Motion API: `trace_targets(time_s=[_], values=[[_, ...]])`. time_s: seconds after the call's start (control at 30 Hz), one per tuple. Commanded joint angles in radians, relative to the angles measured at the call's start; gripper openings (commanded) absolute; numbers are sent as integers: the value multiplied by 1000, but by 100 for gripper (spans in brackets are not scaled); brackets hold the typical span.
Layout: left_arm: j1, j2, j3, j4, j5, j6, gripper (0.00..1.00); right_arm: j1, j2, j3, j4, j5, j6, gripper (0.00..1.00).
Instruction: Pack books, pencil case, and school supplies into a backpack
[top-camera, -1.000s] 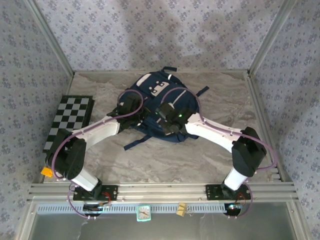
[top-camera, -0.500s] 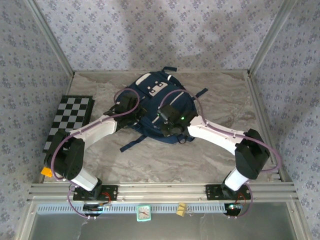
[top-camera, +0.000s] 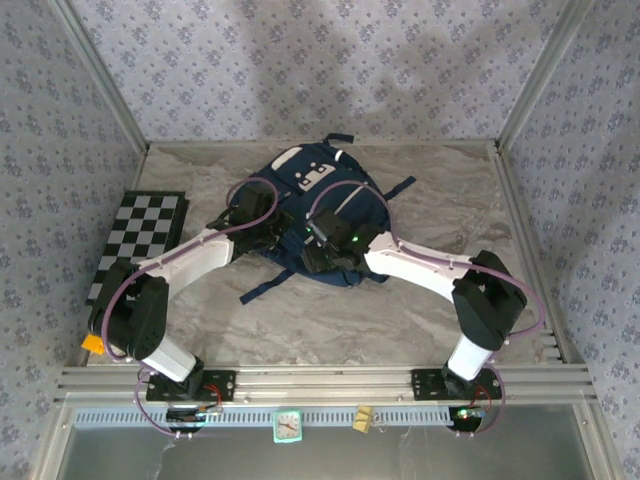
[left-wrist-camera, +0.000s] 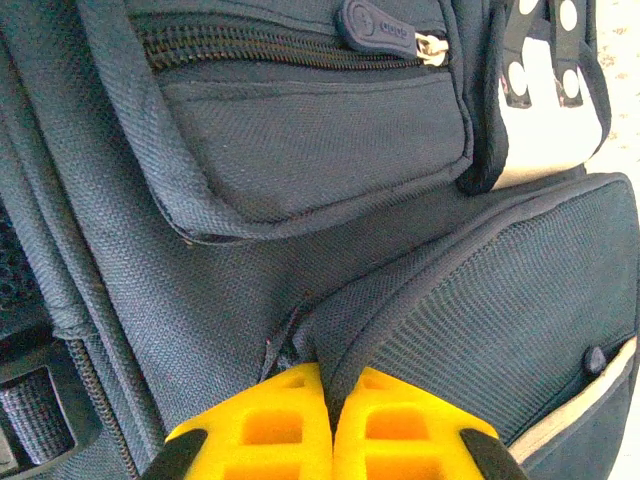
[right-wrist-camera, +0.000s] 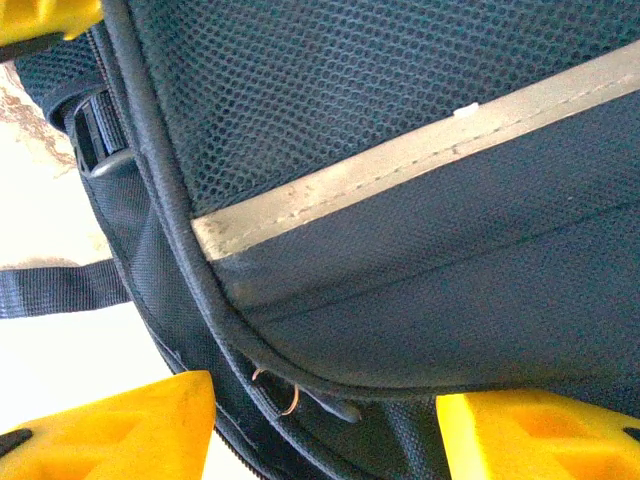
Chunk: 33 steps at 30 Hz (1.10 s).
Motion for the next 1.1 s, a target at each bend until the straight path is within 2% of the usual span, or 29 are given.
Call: trace_targets(time_s=[0.0,0.3,0.53,0.73,1.07], values=[[-17,-63,28,64,28,-93,0,36,0,-13,161,45,-67,59],[-19,-71,14,70,15,-122,0,67,-8,-78,269,29,-106,44],[-21,-80,5,66,-5,-126,0,73,-30,-93,327,66,-127,40],[-21,-81,7,59,-14,-120,0,68,-72,-119,372,47,-161,35],[-14,-94,10,30,-49,-98,0,49,-96,-150,320,44,-166,12]])
